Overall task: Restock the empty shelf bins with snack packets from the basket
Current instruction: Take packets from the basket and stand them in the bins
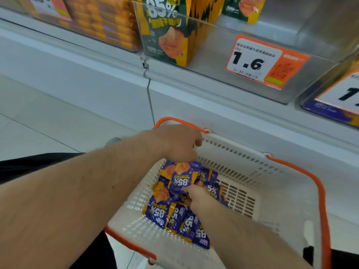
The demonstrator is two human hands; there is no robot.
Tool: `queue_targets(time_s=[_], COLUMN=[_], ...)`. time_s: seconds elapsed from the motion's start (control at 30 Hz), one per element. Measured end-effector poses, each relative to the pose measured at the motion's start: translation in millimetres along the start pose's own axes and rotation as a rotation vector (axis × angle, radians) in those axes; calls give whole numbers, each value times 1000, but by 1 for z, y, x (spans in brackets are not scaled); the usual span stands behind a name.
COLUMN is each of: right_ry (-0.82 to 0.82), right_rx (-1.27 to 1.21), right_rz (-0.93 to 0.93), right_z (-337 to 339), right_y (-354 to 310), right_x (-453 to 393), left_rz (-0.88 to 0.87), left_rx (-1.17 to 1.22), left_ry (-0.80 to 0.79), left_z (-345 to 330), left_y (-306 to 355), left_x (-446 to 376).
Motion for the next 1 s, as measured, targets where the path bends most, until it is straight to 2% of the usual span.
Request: queue_targets(time_s=[0.07,0.23,0.37,0.47,0.57,0.73,0.9,1.0], right_ry=[-49,102,98,127,168,344,828,879], right_rx=[148,569,842,969,1008,931,978,863], right_rz=[110,603,970,1118,1210,1309,1299,1236], right_z=[21,96,152,202,247,315,387,418], right_y=[-15,-70,-112,-135,-151,-161,-154,-146], right_x=[24,89,165,221,267,318,344,349], left_rz=[-21,-75,-110,-126,-195,-296,-368,-433], left_rx=[-22,-30,-26,116,306,672,868,826], left_ry=[20,5,-4,41,99,256,380,436], left_z=[2,-3,-9,-3,3,20,47,67], left_y=[6,35,61,89,134,210,261,293], left_x=[-1,4,10,13,11,4,-5,-9])
Point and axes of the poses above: each hand's wrist, its own x-axis away from the middle knuckle, its own z-axis out of the back of the hand, y = z × x, the point moved 6 cm from there along -x, towards the middle knuckle, and after that the axes turned 5 degrees about y, right-handed, at the moved point
